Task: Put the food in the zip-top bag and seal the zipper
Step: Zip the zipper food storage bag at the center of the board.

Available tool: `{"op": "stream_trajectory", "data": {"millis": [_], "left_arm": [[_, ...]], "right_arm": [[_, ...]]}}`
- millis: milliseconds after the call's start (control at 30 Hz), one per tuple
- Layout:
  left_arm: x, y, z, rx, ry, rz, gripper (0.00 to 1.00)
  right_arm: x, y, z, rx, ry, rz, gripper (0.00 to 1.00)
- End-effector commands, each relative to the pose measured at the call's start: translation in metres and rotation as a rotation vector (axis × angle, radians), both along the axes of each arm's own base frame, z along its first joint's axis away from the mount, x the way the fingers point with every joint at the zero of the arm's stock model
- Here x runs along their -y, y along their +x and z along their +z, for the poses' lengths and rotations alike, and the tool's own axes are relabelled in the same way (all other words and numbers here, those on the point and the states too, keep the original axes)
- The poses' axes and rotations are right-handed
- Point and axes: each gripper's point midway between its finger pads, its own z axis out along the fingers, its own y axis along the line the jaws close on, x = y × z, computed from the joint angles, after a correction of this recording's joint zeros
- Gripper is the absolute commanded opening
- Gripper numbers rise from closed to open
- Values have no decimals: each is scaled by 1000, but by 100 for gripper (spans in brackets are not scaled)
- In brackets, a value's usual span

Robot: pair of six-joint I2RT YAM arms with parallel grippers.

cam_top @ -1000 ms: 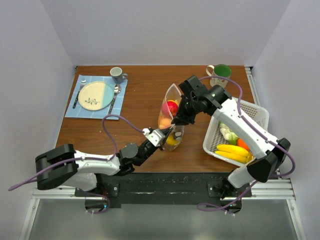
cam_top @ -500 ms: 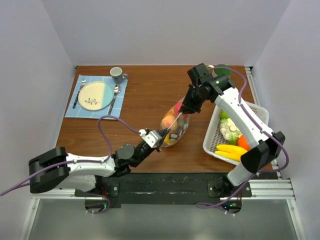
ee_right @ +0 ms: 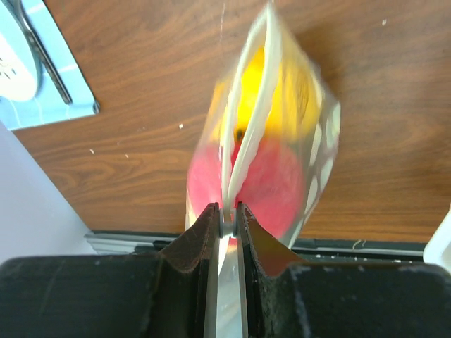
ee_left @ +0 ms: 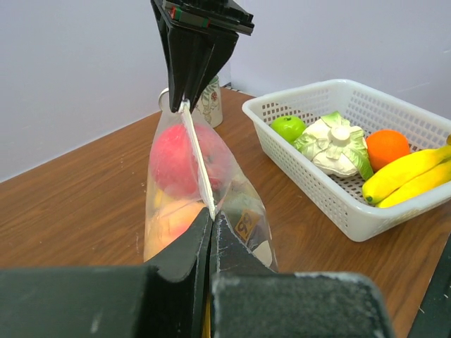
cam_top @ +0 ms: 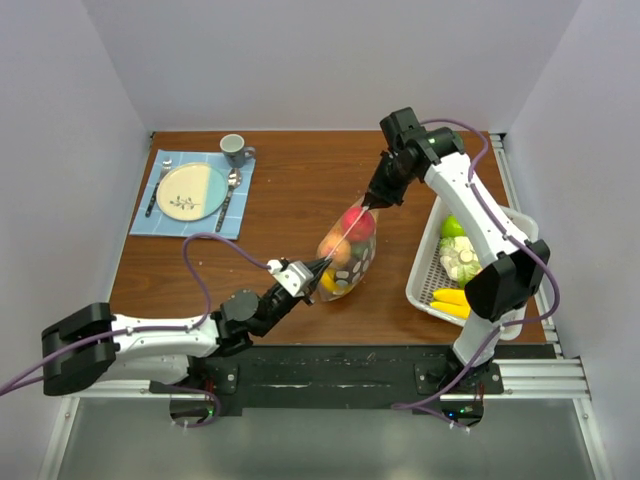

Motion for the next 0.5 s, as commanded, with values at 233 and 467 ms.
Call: {"op": "stream_trajectory", "data": {"millis": [233, 467], "left_arm": [[-14, -7, 28, 20, -80, 6, 0], [-21, -6, 28, 11, -73, 27, 0]], "right_arm": [[32, 56, 7, 89, -38, -60, 6], [40, 77, 12, 114, -40, -84, 6]]}}
